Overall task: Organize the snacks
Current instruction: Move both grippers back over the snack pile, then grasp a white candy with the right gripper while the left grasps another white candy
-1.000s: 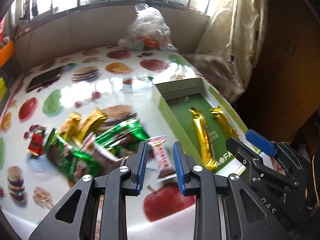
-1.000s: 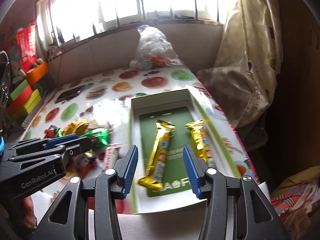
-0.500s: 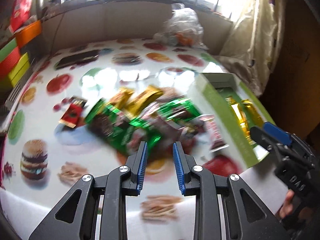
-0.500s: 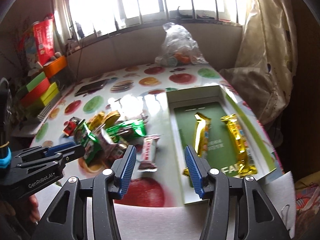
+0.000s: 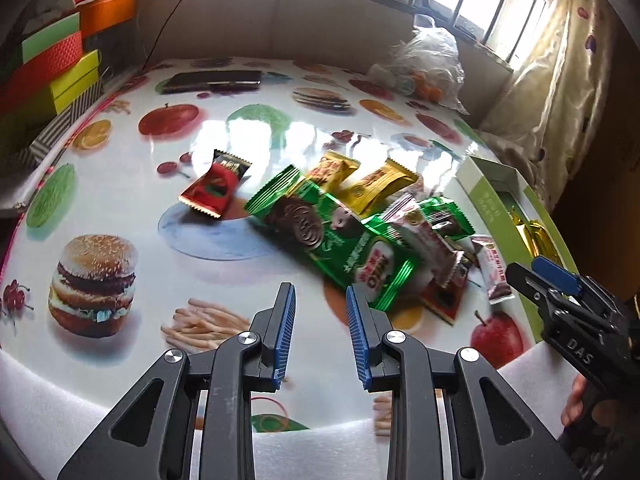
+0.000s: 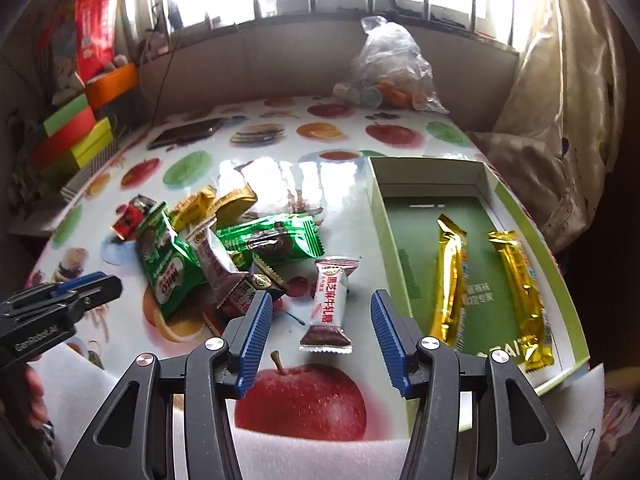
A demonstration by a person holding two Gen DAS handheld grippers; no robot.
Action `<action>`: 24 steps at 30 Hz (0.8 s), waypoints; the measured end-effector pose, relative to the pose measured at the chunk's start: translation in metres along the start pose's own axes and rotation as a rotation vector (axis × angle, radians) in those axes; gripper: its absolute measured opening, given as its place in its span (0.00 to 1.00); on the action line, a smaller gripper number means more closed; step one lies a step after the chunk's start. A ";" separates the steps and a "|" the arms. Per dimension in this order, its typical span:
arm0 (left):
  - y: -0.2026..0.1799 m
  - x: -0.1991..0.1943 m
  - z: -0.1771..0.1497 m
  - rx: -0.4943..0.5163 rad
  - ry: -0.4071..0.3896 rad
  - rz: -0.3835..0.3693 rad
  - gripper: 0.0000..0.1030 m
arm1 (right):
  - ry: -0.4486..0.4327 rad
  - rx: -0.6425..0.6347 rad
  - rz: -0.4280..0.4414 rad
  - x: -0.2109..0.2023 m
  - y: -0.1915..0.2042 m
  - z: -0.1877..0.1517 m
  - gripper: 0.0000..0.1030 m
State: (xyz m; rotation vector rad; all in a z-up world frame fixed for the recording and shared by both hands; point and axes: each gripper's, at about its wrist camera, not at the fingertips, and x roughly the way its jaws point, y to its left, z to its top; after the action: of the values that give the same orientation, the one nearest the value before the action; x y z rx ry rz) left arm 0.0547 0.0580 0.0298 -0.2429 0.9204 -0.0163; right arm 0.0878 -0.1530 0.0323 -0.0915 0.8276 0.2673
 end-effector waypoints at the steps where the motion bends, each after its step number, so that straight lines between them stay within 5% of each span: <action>1: 0.003 0.001 0.000 -0.004 0.001 -0.001 0.27 | 0.008 -0.004 0.001 0.003 0.001 0.001 0.50; 24: -0.007 0.022 0.020 -0.024 0.039 -0.086 0.27 | 0.102 -0.008 -0.009 0.045 0.002 -0.002 0.20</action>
State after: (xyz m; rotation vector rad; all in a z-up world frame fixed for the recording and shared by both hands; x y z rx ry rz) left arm 0.0846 0.0524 0.0264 -0.3052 0.9486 -0.0894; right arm 0.1147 -0.1428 -0.0021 -0.1173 0.9275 0.2591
